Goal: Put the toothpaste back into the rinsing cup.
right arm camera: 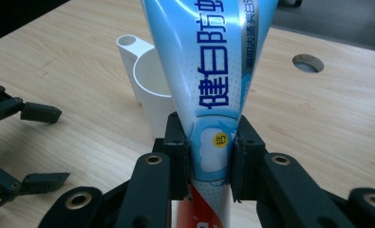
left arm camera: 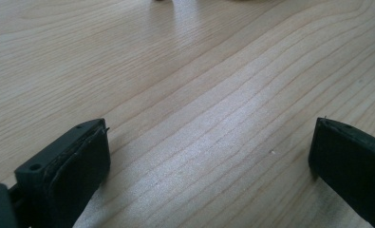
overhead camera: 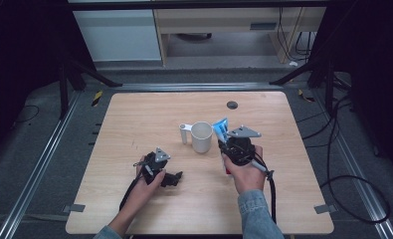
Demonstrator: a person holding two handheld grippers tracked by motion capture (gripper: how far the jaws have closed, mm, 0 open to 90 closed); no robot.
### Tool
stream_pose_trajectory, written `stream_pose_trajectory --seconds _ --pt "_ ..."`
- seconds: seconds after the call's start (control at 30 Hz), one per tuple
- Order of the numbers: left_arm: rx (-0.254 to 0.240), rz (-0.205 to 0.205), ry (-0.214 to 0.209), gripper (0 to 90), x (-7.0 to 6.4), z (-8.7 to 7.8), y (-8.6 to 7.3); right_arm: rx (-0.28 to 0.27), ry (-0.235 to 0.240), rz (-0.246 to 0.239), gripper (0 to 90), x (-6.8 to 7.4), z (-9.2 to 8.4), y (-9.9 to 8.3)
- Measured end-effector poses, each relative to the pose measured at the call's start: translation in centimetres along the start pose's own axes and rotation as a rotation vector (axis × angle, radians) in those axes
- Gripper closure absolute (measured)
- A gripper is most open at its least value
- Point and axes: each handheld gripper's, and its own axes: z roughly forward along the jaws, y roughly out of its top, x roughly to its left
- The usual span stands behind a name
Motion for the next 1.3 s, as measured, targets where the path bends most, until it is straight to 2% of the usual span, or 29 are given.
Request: stream_pose_trajectory --seconds 0.13,0.4,0.8,1.03,1.3 --pt "0.000 0.000 0.000 0.0 0.00 0.00 0.00 -0.031 -0.010 -0.007 72.5 0.29 -0.01 -0.04" --pt "0.000 0.000 0.000 0.0 0.00 0.00 0.00 -0.087 -0.026 0.018 72.4 0.38 0.10 0.10" --pt "-0.003 -0.004 0.000 0.0 -0.03 0.02 0.00 -0.221 -0.060 0.067 72.5 0.23 -0.15 0.16" --pt "0.000 0.002 0.001 0.0 0.01 0.00 0.01 -0.260 -0.073 0.088 72.5 0.38 -0.48 0.62" --pt "0.000 0.002 0.000 0.0 0.01 0.00 0.01 -0.293 -0.083 0.072 72.4 0.98 -0.54 0.84"
